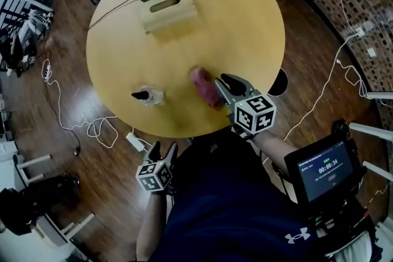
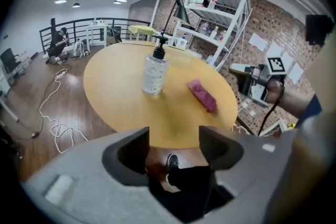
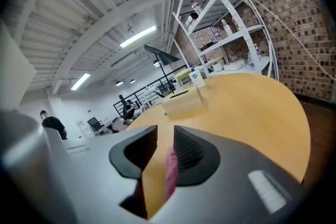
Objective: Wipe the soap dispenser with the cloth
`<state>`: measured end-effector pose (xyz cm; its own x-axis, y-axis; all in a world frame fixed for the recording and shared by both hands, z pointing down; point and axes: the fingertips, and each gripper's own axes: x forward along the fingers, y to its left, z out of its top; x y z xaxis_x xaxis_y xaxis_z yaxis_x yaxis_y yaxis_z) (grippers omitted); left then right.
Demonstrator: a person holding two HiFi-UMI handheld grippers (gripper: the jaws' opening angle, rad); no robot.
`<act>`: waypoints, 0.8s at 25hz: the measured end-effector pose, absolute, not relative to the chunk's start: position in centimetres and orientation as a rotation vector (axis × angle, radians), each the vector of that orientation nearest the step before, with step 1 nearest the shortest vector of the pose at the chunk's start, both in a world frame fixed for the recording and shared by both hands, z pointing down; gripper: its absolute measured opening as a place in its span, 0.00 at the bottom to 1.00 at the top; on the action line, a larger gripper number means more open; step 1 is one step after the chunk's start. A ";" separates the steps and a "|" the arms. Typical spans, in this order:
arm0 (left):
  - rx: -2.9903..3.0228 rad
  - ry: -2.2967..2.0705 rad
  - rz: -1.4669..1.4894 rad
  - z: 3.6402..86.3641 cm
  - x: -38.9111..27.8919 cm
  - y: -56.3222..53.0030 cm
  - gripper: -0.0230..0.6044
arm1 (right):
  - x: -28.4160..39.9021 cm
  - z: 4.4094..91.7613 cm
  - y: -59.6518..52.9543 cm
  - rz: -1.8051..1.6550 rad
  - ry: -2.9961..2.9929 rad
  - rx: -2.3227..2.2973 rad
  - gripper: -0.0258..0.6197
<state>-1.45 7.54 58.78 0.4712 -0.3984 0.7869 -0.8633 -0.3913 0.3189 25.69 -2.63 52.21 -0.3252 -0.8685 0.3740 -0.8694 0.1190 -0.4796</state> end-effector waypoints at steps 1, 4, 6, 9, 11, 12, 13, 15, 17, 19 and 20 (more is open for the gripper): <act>1.986 -1.031 0.793 59.0 -1.0 8.6 0.50 | 25.2 52.1 -1.7 1.024 -2.379 1.793 0.18; 2.020 -0.956 0.713 58.5 1.5 11.1 0.43 | 22.8 52.9 2.1 1.103 -2.411 1.674 0.12; 2.051 -0.893 0.633 57.0 3.4 12.4 0.36 | 21.0 53.4 5.6 1.188 -2.398 1.616 0.10; 2.159 -0.786 0.502 54.5 5.5 14.5 0.30 | 18.4 53.5 10.3 1.222 -2.403 1.577 0.07; 2.282 -0.724 0.480 53.5 5.4 16.9 0.29 | 16.6 53.6 13.7 1.206 -2.390 1.582 0.06; 2.353 -0.711 0.500 53.4 4.5 18.3 0.29 | 15.6 53.7 15.5 1.204 -2.373 1.594 0.06; 2.414 -0.709 0.527 53.5 3.3 19.6 0.29 | 14.6 53.9 17.2 1.204 -2.353 1.609 0.06; 2.454 -0.748 0.547 53.9 -0.3 22.2 0.28 | 12.7 53.7 20.0 1.190 -2.329 1.640 0.06; 2.399 -0.836 0.509 54.5 -4.7 24.3 0.27 | 10.8 52.5 22.1 1.151 -2.343 1.657 0.06; 2.338 -0.929 0.488 55.2 -8.7 26.4 0.25 | 9.0 51.1 23.7 1.102 -2.376 1.653 0.06; 2.318 -0.968 0.490 55.6 -10.4 27.4 0.25 | 8.1 50.5 24.3 1.088 -2.400 1.642 0.06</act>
<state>-10.35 27.43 55.55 0.6704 -0.5230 0.5263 -0.7338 -0.5726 0.3657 8.07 24.32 50.53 -0.4404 -0.8044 0.3987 -0.8300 0.1954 -0.5224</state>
